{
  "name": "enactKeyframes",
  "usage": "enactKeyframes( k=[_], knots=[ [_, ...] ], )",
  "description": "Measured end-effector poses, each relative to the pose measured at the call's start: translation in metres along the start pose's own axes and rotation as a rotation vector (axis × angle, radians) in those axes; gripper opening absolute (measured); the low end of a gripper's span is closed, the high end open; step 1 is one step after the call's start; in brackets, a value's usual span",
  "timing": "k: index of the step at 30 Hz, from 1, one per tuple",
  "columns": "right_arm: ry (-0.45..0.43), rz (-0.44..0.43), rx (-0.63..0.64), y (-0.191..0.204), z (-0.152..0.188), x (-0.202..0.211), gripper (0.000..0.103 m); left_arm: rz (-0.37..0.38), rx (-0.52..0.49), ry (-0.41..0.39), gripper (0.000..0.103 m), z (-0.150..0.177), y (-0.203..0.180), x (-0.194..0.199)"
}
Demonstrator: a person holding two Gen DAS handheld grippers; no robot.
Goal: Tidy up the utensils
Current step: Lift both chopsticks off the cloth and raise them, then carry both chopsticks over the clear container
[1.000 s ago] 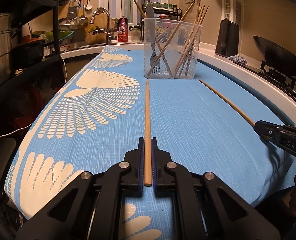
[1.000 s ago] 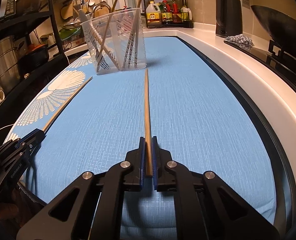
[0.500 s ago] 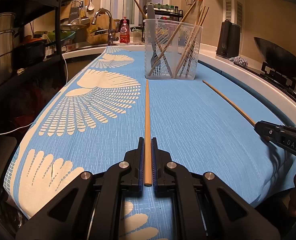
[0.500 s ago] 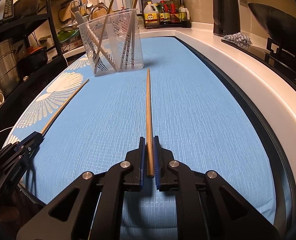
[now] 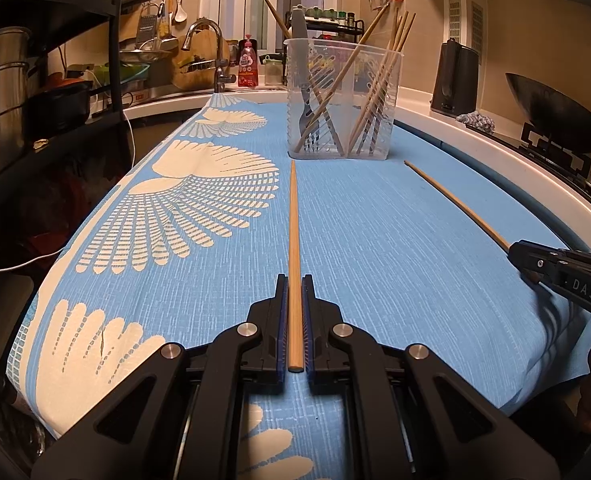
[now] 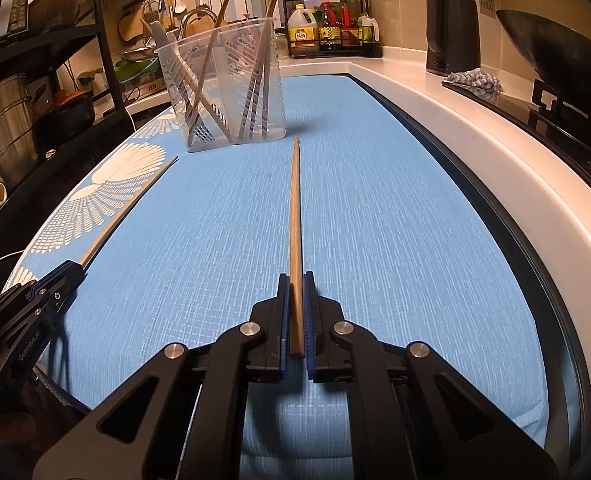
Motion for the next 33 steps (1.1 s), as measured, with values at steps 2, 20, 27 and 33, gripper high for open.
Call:
enactKeyframes(
  k=[2,20,27,33],
  knots=[
    [0.001,-0.001,-0.001,0.000,0.000,0.000,0.007,-0.001,-0.002,0.000,0.007,0.000,0.000,0.000],
    [-0.024,-0.011,0.000,0.003,-0.006,0.016,0.006,0.018,0.011,0.013,0.007,-0.003,-0.001,0.005],
    [-0.066,-0.019,0.011,0.007,-0.016,0.039,0.006,0.030,0.004,-0.038,0.007,-0.016,-0.001,0.026],
    [-0.120,-0.028,0.028,0.014,-0.028,0.065,0.006,0.025,0.005,-0.093,0.007,-0.034,0.003,0.048]
  ],
)
Point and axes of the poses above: each gripper's, at about its wrist camera, not at the fingertips, and x roughly against the way its jaws point, y to its left, z to its underside, the point moved 2 cm from there along -x, roughly the way its jaws point, and after that the axes turned 1 degree about -x, right-handed, at the moved point
